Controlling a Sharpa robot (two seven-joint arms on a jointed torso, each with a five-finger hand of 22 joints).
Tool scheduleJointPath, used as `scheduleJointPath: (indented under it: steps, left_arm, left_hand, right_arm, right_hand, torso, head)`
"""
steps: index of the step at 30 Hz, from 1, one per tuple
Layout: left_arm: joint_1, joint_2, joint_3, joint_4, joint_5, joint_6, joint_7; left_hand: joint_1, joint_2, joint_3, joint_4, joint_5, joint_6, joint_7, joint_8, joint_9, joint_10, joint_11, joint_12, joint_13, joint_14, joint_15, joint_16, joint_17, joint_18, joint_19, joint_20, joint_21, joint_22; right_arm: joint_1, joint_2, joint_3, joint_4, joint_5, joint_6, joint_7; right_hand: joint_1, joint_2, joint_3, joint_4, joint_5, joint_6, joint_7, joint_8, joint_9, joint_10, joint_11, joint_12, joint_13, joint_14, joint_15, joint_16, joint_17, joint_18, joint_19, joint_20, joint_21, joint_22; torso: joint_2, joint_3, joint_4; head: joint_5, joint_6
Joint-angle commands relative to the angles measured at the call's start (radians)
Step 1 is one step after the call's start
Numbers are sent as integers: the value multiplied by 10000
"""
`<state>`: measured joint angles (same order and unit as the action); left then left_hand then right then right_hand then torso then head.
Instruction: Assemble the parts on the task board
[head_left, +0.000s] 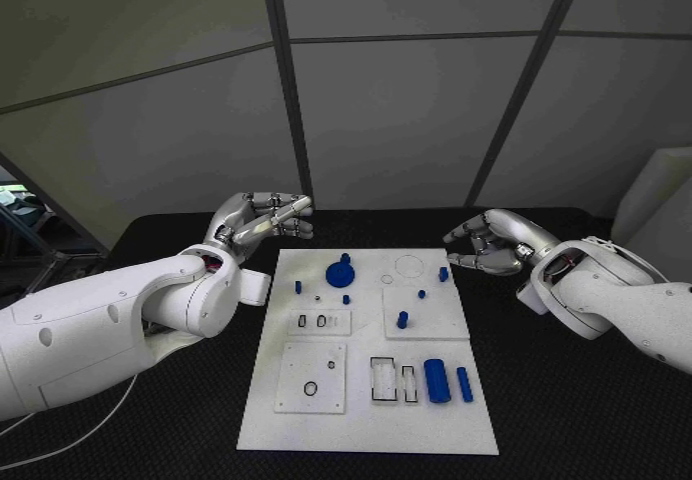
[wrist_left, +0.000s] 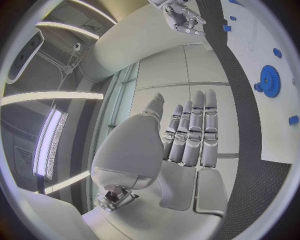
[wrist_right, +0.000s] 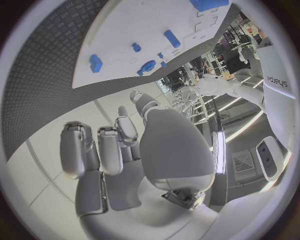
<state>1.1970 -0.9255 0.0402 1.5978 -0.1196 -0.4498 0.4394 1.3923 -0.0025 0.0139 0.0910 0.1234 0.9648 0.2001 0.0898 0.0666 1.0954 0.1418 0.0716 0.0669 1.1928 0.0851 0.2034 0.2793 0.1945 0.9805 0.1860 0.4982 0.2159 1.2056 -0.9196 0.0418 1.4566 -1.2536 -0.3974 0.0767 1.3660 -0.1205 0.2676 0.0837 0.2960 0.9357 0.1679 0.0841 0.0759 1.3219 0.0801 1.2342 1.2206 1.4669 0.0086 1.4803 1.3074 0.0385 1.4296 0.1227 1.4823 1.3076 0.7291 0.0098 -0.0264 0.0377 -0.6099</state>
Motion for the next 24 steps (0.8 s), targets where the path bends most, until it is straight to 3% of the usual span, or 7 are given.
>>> scheduleJointPath:
  steps: [1,5,7,11,15,19,24]
  left_arm:
    - [7,33,3,-27,-14,127,97]
    - [3,77,2,-60,30,139,104]
    - [1,91,2,-67,41,144,108]
    - [-6,99,2,-84,53,146,112]
    - [-11,108,1,-98,57,144,115]
    - [-17,127,1,-121,59,146,119]
    - [-20,139,1,-130,60,150,122]
  left_hand:
    - [-21,64,-77,-11,-12,-15,65,-39,-3,17,61,-23,12,-65,23,-26,13,-139,-64,22,-3,-16]
    - [-21,64,-77,-11,-12,-15,65,-39,-3,17,61,-23,12,-65,23,-26,13,-139,-64,22,-3,-16]
    - [-21,64,-77,-11,-12,-15,65,-39,-3,17,61,-23,12,-65,23,-26,13,-139,-64,22,-3,-16]
    - [-21,64,-77,-11,-12,-15,65,-39,-3,17,61,-23,12,-65,23,-26,13,-139,-64,22,-3,-16]
    - [-21,64,-77,-11,-12,-15,65,-39,-3,17,61,-23,12,-65,23,-26,13,-139,-64,22,-3,-16]
    - [-16,68,-80,-15,-11,-9,62,-42,-2,23,59,-24,13,-67,24,-37,21,-138,-69,25,-4,-17]
    - [-16,68,-80,-15,-11,-9,62,-42,-2,23,59,-24,13,-67,24,-37,21,-138,-69,25,-4,-17]
  right_arm:
    - [13,-16,2,-352,500,187,211]
    - [8,6,0,-763,647,320,321]
    - [4,20,-2,-893,672,415,369]
    - [-16,72,-4,-1045,531,595,421]
    - [-59,194,-6,-1195,400,666,396]
    - [-125,439,-8,-1463,321,771,365]
    - [-309,613,-9,-1566,296,934,339]
  right_hand:
    - [117,6,-5,-101,-77,79,-19,5,-10,43,-46,-6,-18,590,-62,-61,604,53,-5,-78,-15,813]
    - [115,-66,-33,-138,-115,51,-16,-29,-25,21,-42,-41,-53,589,-61,-68,596,59,-22,-80,-28,790]
    - [109,-106,-55,-158,-133,6,-10,-65,-40,4,-35,-67,-79,586,-59,-75,586,63,-36,-80,-39,771]
    - [71,-146,-101,-161,-158,-100,7,-134,-65,-31,-19,-118,-130,589,-48,-75,595,63,-40,-75,-45,767]
    - [60,-160,-134,-168,-195,-199,22,-183,-82,-61,-5,-160,-171,588,-37,-80,592,65,-46,-68,-52,758]
    - [66,-159,-145,-176,-225,-247,30,-198,-88,-62,2,-162,-173,592,-31,-73,610,66,-50,-63,-56,753]
    - [67,-165,-152,-180,-243,-262,33,-201,-89,-64,5,-164,-175,591,-28,-76,605,66,-50,-61,-56,754]
  torso:
    - [0,26,-27]
    - [9,11,-6]
    - [8,-21,21]
    - [20,0,17]
    - [34,-2,48]
    - [38,24,37]
    - [35,0,38]
  head:
    - [-50,40]
    - [-244,27]
    - [-355,23]
    - [-482,10]
    - [-456,7]
    - [-441,-15]
    - [-410,-34]
